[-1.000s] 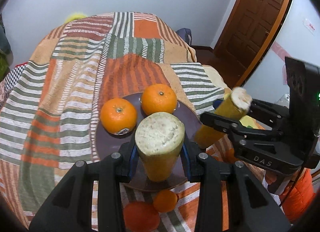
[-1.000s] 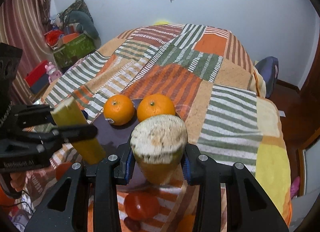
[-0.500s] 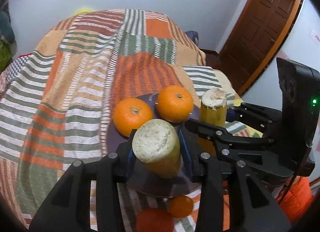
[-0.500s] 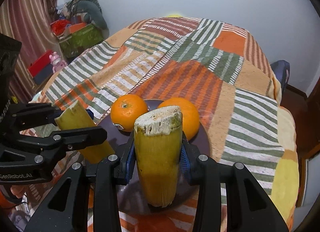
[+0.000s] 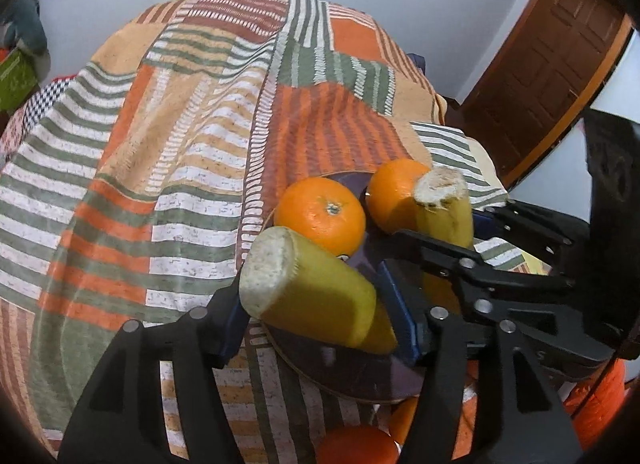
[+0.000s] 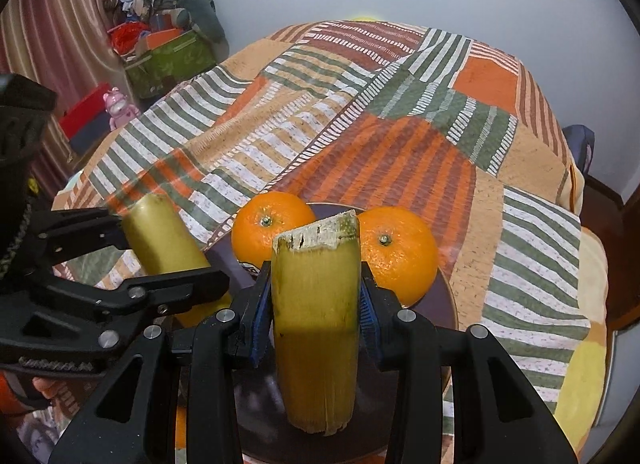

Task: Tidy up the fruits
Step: 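Carry both corn-like vegetables over the purple plate and lay them beside the oranges, then open both tools and pull them back from the plate, then close the left tool on the large red tomato while the right tool grasps another tomato, then carry both red tomatoes onto the purple plate and open both tools, then lift both tools off the plate toward the mandarins on the cover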

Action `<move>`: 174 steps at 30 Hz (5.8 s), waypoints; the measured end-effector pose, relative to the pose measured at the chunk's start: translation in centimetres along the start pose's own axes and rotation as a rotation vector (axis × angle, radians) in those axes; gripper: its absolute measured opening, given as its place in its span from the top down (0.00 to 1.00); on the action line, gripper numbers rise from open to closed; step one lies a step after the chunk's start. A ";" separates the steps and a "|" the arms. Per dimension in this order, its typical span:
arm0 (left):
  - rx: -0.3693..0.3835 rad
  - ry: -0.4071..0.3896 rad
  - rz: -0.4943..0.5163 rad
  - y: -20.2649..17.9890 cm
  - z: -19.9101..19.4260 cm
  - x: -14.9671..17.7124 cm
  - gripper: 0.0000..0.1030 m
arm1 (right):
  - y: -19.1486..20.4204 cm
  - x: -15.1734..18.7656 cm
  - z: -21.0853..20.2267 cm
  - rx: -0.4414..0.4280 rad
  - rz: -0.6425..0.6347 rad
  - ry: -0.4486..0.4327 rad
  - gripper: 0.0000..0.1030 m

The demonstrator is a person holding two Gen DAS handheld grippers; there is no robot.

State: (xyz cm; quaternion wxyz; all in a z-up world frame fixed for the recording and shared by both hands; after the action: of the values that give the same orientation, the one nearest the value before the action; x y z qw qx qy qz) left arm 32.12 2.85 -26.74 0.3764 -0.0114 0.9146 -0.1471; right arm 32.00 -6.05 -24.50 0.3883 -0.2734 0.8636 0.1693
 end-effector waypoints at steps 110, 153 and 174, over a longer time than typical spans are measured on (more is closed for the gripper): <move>-0.092 -0.008 0.130 -2.1 -8.2 6.2 0.53 | -1.6 7.2 -9.8 0.073 0.156 -0.073 0.57; -0.040 -0.017 0.188 -4.2 0.6 -1.0 0.53 | -4.7 4.1 -2.7 0.065 0.157 -0.050 0.57; -0.048 -0.068 0.193 -4.7 -2.0 -1.4 0.52 | -4.5 4.6 -3.0 0.082 0.145 -0.004 0.56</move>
State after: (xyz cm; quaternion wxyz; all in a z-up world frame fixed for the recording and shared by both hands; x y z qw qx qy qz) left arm 31.27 -0.97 -23.10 0.4195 0.0628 0.9013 -0.0877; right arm 30.42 -12.68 -26.47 0.3875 -0.1935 0.8867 0.1621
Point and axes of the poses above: each gripper's, at about its wrist camera, not at the fingertips, and z roughly the way its jaws point, y to its left, x to its underside, the point moved 9 cm from there along z, roughly the way its jaws point, and after that the axes turned 12 degrees about -y, right-handed, at the moved point
